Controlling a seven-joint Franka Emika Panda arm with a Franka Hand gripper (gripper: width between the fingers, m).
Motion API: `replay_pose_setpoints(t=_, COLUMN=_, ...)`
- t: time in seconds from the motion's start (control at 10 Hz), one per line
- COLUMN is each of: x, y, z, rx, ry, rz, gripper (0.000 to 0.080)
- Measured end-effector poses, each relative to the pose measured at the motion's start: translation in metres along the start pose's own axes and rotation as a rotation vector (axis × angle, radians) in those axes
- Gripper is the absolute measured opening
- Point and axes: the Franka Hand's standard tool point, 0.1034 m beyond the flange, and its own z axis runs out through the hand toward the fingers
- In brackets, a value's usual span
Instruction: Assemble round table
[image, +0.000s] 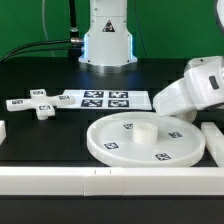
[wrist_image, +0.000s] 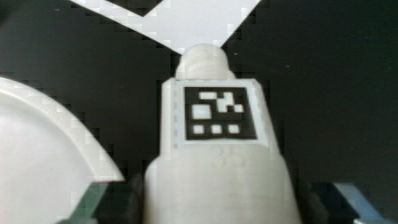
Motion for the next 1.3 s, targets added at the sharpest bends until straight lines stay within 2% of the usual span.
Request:
replay_pose_setpoints(t=0.1, x=-0.006, y=0.0, z=-0.005, rx=0.001, ry=-0.009, rz=-0.001, gripper=0.0407)
replay_pose_setpoints(t=0.3, x=-0.031, y=0.005, z=-0.029, rx=-0.002, ry=-0.024, rz=-0.045, gripper=0.0409)
replay_pose_setpoints(t=0.5, x=-0.049, y=0.023, z=-0.052, rx=0.009, ry=-0.03, rz=-0.151, gripper=0.0409)
replay_pose_setpoints(t=0.6, x=-0.048, y=0.028, z=-0.057, rx=0.012, ry=-0.014, rz=-0.16, gripper=0.0409)
replay_pose_setpoints(t=0.9, x=-0.047, y=0.026, z=-0.055, rx=0.011, ry=-0.013, rz=-0.159, gripper=0.0409)
replay_pose_setpoints(t=1.0, x=-0.042, y=0.029, z=-0.057, rx=0.009, ry=0.022, rz=-0.157, gripper=0.0409)
replay_pose_setpoints(t=1.1, x=-0.043, y=0.034, z=-0.056, rx=0.014, ry=0.024, rz=-0.147, gripper=0.0409)
replay_pose_setpoints(t=1.3, x=-0.051, y=0.051, z=-0.068, rx=0.027, ry=0.092, rz=-0.087, gripper=0.0409)
